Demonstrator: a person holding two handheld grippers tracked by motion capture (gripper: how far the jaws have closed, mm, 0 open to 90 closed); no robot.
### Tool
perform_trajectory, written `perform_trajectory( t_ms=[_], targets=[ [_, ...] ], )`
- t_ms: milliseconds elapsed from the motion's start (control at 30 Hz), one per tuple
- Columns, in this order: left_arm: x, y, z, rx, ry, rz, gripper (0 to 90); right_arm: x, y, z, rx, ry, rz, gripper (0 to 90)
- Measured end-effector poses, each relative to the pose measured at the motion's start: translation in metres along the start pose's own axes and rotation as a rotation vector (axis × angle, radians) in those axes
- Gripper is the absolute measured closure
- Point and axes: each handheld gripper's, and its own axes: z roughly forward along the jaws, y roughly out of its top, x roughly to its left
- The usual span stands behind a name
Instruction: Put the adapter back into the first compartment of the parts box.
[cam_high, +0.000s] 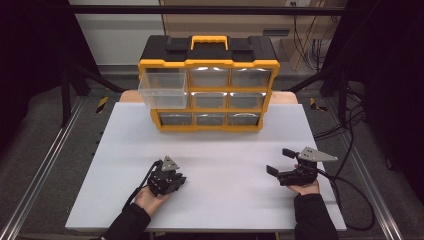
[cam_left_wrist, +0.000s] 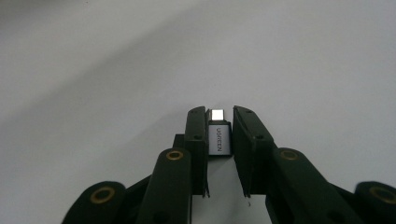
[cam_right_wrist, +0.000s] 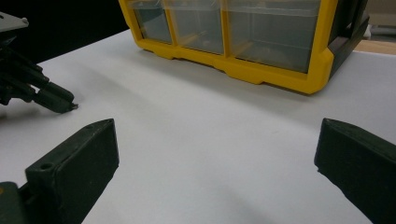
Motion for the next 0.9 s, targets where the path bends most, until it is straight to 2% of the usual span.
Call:
perform_trajectory(
  t_ms=[333,900],
  targets=[
    [0.0012,0.0014,-0.0048,-0.015,-0.008,0.004,75.4,0.0002,0.0000,0.0001,0.000,0.002,0.002,0.3],
    [0.0022,0.0023,-0.0090,-0.020,-0.026,0.036,75.4,0.0001,-0.0001,0.0004,0.001,0.002,0.002,0.3]
  ],
)
